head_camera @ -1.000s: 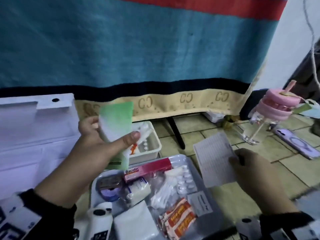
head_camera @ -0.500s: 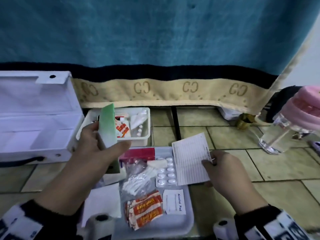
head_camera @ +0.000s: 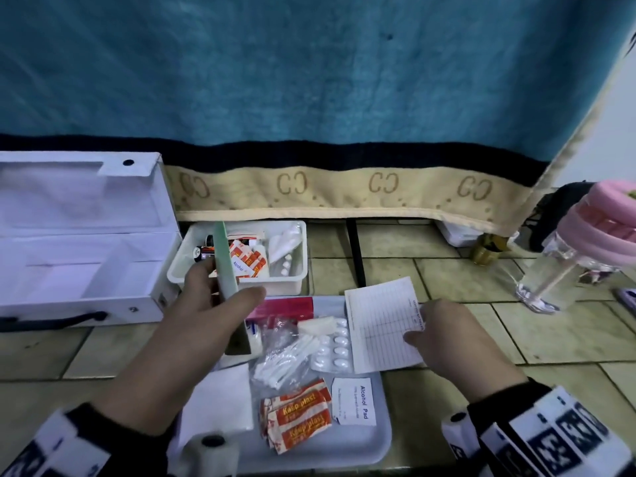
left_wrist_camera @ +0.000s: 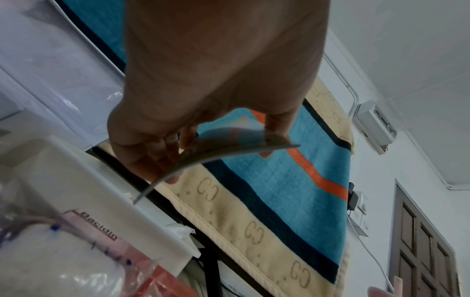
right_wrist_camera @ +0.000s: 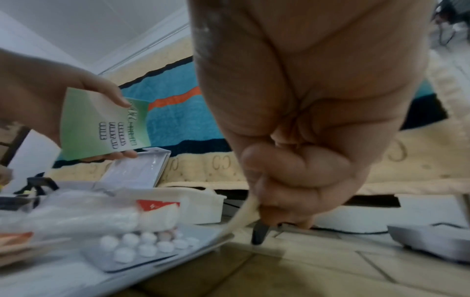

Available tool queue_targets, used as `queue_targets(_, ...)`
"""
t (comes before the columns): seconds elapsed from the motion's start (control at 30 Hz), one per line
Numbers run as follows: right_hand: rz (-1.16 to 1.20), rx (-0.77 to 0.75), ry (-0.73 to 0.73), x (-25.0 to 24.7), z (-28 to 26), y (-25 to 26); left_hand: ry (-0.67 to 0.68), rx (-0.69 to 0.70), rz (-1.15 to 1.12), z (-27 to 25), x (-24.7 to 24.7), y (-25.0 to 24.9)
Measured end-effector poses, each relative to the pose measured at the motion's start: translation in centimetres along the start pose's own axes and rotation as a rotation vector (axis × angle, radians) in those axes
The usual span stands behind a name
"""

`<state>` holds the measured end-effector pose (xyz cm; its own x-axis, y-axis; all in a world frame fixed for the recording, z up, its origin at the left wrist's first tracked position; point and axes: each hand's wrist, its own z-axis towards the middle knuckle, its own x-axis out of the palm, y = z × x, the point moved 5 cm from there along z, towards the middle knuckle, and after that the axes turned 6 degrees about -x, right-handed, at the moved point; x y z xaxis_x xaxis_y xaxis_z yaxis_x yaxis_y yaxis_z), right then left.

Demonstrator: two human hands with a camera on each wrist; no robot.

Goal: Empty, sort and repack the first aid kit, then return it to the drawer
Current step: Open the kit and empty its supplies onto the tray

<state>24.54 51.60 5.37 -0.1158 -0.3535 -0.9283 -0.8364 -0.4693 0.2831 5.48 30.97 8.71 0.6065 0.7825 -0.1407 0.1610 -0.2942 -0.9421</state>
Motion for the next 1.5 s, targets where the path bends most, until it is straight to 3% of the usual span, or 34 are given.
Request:
queue_targets(0.2, 0.079, 0.042, -0.002, -0.1, 0.7, 0.9, 0.039, -0.027, 0.031, 0.2, 0.2, 0.4)
queue_targets(0.47, 0.029, -0.028, 0.089, 0.7, 0.7, 2.0, 0.06, -0.022, 0.092, 0.3, 0.4, 0.5)
queue_targets(0.67, 0.111, 0.02, -0.027, -1.6, 0.5, 0.9, 0.091, -0.024, 0.084, 0.3, 0.3, 0.7)
queue_targets(0.77, 0.022, 0.012, -0.102, -3.8, 0.3, 0.0, 0.079, -0.018, 0.101, 0.4, 0.2, 0.8)
queue_targets(1.03, -0.107, -0.07, -0.082, -2.2, 0.8, 1.0, 0.134, -0.034, 0.118, 0.1, 1.3, 0.9)
queue_targets(1.23, 0.125, 0.002, -0.158, -4.2, 1.2, -0.5, 0.141, -0.033, 0.124, 0.1, 1.2, 1.0)
queue_targets(1.5, 0.001, -0.027, -0.034, -1.1, 1.2, 1.3, 0.146, -0.017, 0.143, -0.2, 1.5, 0.9)
